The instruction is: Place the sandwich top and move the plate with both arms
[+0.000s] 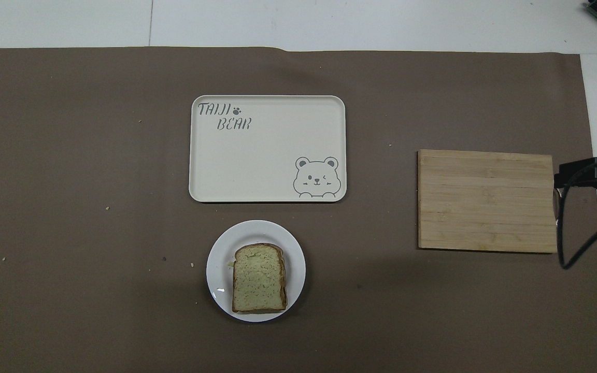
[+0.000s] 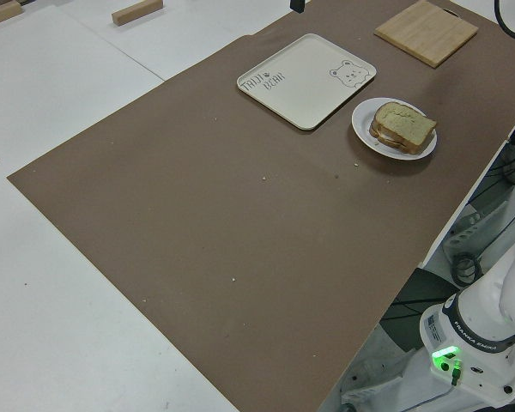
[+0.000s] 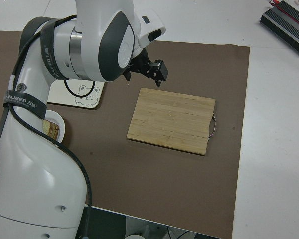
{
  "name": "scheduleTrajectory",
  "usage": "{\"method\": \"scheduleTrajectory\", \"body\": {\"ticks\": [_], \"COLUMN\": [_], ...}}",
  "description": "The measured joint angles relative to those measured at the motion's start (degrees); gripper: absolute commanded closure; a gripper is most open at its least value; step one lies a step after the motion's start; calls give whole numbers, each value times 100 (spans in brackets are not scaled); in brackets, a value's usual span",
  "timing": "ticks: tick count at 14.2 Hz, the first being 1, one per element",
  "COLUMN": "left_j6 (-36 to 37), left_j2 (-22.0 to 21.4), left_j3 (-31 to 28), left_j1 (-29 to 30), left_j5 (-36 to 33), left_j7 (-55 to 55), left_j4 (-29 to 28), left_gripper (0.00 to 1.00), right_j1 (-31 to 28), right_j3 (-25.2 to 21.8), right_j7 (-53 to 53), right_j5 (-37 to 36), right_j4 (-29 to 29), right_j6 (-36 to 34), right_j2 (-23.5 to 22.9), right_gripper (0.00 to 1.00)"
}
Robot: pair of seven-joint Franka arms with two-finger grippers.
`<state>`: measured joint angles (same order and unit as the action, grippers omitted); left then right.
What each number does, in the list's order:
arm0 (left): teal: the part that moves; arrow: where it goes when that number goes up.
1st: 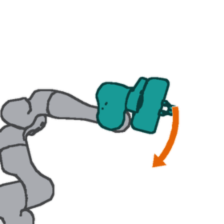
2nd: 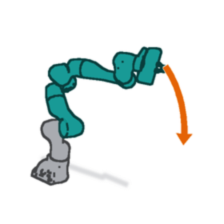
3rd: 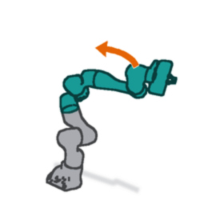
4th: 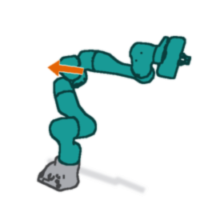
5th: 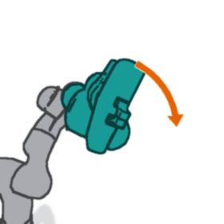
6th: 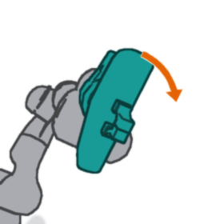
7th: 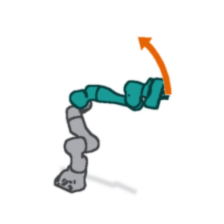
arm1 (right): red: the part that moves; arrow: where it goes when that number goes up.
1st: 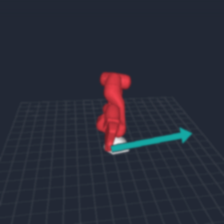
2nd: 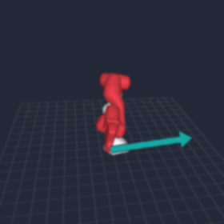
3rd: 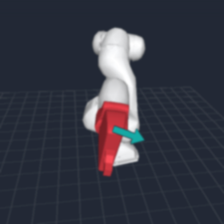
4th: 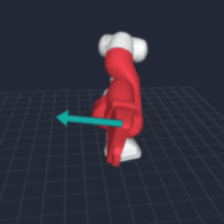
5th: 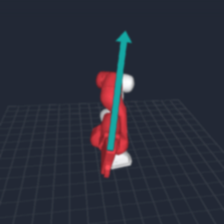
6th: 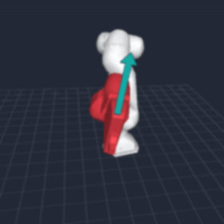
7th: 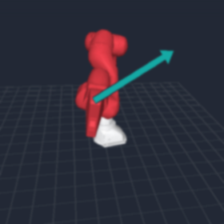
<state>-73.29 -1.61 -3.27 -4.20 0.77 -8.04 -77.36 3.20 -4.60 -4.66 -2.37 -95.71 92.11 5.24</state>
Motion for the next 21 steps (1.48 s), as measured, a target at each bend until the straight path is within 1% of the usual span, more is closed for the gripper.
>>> {"method": "scheduleTrajectory", "body": {"ticks": [3, 6, 9, 21], "left_j6": [0, 0, 0, 1], "left_j2": [0, 0, 0, 0], "left_j3": [0, -10, -49, -75], "left_j1": [0, 0, 1, 1], "left_j5": [0, 0, 0, 0], "left_j7": [0, 2, 2, 2], "left_j4": [0, 0, 0, 0], "left_gripper": [0, 0, 0, 0], "right_j1": [8, 4, 5, 15], "right_j3": [-28, -56, -53, -45], "right_j7": [487, 653, 655, 655], "right_j5": [5, 6, 7, 14], "right_j4": [101, 182, 188, 194], "right_j6": [-245, -487, -507, -507], "right_j2": [27, 168, 260, 265], "right_gripper": [0, 0, 0, 0]}}
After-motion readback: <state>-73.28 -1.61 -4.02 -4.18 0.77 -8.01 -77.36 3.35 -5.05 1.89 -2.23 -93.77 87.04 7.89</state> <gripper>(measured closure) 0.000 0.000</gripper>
